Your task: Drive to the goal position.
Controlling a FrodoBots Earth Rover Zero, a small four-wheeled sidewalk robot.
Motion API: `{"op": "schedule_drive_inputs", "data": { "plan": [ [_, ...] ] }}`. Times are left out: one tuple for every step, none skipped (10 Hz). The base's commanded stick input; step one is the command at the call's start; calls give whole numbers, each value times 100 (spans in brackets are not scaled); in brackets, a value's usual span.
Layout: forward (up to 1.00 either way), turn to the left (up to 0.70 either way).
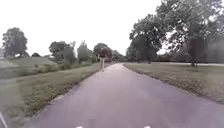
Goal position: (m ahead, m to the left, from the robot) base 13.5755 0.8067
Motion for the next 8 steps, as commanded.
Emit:
{"op": "schedule_drive_inputs", "data": {
  "plan": [
    [70,-5],
    [70,-9],
    [70,-8],
    [70,-2],
    [70,0],
    [70,0],
    [70,0],
    [70,0]
  ]
}}
